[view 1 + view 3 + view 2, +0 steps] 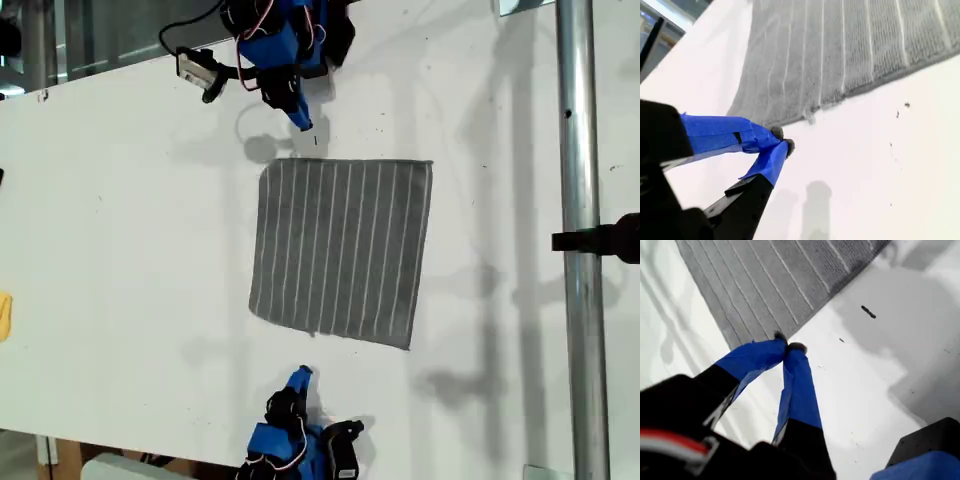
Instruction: Grasp corners of a towel and fold twice.
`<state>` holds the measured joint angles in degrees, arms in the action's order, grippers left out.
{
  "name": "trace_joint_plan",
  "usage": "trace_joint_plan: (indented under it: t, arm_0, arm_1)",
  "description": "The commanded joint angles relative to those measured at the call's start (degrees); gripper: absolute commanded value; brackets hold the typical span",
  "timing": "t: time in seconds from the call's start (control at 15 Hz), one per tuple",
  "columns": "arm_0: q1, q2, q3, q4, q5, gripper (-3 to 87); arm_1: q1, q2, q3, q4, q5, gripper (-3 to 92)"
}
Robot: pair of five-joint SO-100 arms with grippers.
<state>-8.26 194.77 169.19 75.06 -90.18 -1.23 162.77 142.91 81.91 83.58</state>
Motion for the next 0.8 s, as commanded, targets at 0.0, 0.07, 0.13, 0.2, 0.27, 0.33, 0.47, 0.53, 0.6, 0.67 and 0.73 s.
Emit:
trace_joint_plan:
  t: [0.0,0.07,0.13,0.2,0.27,0.33,0.47,0.53,0.6,0.67,0.73]
  arm_0:
    - [4.4,-18.3,-16.2,-0.9,-3.2,-2.9]
    - [7.0,-27.5,-23.7,-1.2,-4.1,-2.9]
    - [9.8,-34.4,-29.6,-1.8,-4.7,-2.9]
    - [12.5,-39.6,-34.5,-2.8,-4.9,-2.9]
    - [15.2,-44.9,-39.3,-2.9,-5.4,-2.9]
    - [17.9,-50.4,-44.6,-2.4,-5.7,-2.9]
    - [22.9,-63.1,-58.0,1.2,-6.2,-2.9]
    - [24.8,-69.3,-65.0,4.2,-5.8,-2.9]
    - [26.3,-73.8,-70.4,5.6,-4.4,-2.9]
    - [27.2,-75.1,-71.9,4.6,-2.5,-2.9]
    - [27.5,-74.6,-71.1,2.9,-1.1,-2.9]
  arm_1:
    - [-3.7,-20.7,-21.2,-0.4,-3.8,-0.3]
    - [-6.2,-28.9,-29.6,1.4,-4.4,-0.3]
    - [-9.1,-36.7,-38.0,3.8,-4.5,-0.3]
    - [-11.9,-43.9,-46.2,5.9,-4.6,-0.3]
    - [-14.7,-49.8,-53.5,8.1,-4.4,-0.3]
    - [-17.2,-54.3,-58.7,9.6,-3.7,-0.3]
    - [-21.9,-58.8,-63.5,9.8,-1.7,-0.3]
    - [-24.1,-60.6,-65.2,10.4,-0.9,-0.3]
    - [-26.3,-62.5,-67.0,10.4,-0.8,-0.3]
    - [-27.9,-64.7,-69.2,11.6,-0.4,-0.3]
    - [-29.2,-66.4,-70.5,12.2,-0.5,-0.3]
